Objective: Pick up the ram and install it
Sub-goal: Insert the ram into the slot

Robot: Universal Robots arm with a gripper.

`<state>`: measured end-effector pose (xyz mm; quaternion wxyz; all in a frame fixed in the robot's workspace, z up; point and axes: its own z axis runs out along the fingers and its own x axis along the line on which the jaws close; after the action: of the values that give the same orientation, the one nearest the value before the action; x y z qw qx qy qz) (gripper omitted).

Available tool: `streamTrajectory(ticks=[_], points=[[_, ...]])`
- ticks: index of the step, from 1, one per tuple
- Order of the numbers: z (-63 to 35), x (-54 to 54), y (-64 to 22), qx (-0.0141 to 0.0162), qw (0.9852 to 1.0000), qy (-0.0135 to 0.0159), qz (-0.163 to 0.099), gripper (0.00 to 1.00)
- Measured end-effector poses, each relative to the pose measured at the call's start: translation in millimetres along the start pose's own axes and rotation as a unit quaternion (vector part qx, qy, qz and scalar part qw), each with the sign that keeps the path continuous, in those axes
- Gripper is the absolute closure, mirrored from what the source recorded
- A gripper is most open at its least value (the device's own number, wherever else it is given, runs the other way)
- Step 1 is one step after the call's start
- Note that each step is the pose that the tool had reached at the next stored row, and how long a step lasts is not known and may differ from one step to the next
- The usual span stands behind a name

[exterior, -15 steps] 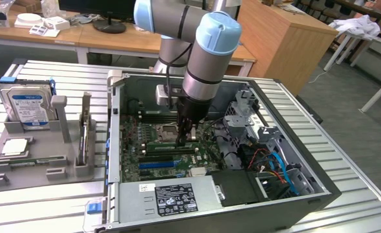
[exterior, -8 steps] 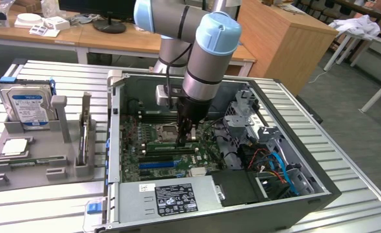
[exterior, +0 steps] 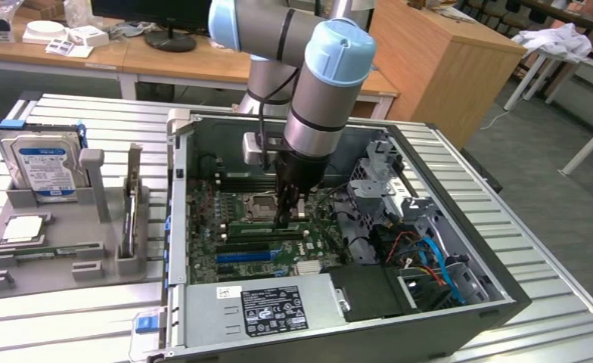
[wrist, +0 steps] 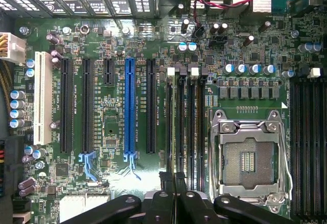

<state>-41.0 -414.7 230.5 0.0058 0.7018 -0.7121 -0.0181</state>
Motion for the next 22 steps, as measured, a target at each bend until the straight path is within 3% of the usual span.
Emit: streamTrajectory(ticks=[22], points=[[4.0,0.1,-0.1,-0.0001,1.0,0.0003,-0.008,0.88]])
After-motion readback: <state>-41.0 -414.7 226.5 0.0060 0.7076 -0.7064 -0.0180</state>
